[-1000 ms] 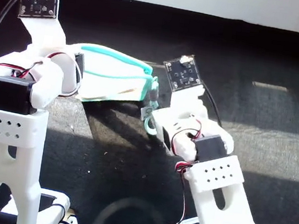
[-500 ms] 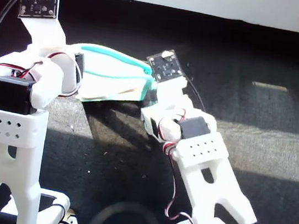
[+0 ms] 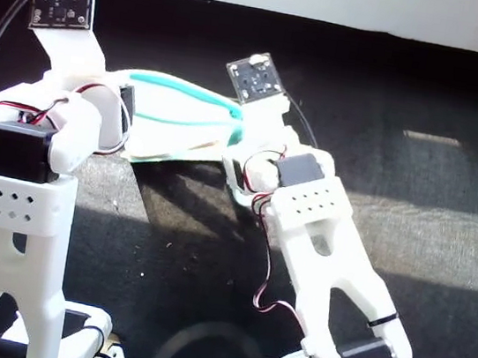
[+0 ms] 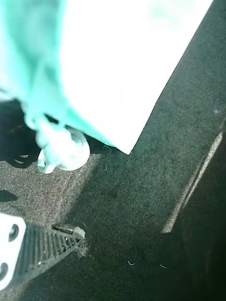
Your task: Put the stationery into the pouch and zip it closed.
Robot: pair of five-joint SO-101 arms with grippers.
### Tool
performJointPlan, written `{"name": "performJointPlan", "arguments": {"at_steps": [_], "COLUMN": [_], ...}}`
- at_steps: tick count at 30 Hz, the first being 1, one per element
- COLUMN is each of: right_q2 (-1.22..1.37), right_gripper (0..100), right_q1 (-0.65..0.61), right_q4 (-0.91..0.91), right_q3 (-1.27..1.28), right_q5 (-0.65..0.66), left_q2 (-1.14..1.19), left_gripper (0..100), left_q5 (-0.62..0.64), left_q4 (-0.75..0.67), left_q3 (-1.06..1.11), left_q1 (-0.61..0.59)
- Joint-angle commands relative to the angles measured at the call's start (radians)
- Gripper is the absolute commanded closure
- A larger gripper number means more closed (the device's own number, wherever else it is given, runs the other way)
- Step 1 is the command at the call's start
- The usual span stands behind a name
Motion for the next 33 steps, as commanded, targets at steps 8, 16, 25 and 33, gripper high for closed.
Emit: {"name": "performJointPlan", "arguments": {"at_steps": [8,16,25,33], "right_q2": [-0.004,-0.165,-0.381,-0.423], "right_gripper": [92.6,99.3,99.3,99.3], "right_q1": [-0.012,-0.005,-0.010,-0.005], "right_q4": [-0.035,-0.005,0.202,0.229], "right_q3": [-0.047,-0.050,-0.045,-0.047], "right_q5": [0.064,0.094,0.097,0.164], "left_q2": [0.019,0.019,0.019,0.013], "left_gripper": [99,99,99,99], "left_q5": [-0.008,-0.008,-0.008,-0.008], "left_q4": [0.009,0.009,0.009,0.014], "left_q3": [0.001,0.001,-0.001,-0.001], "left_q1": [0.016,0.016,0.018,0.018]}}
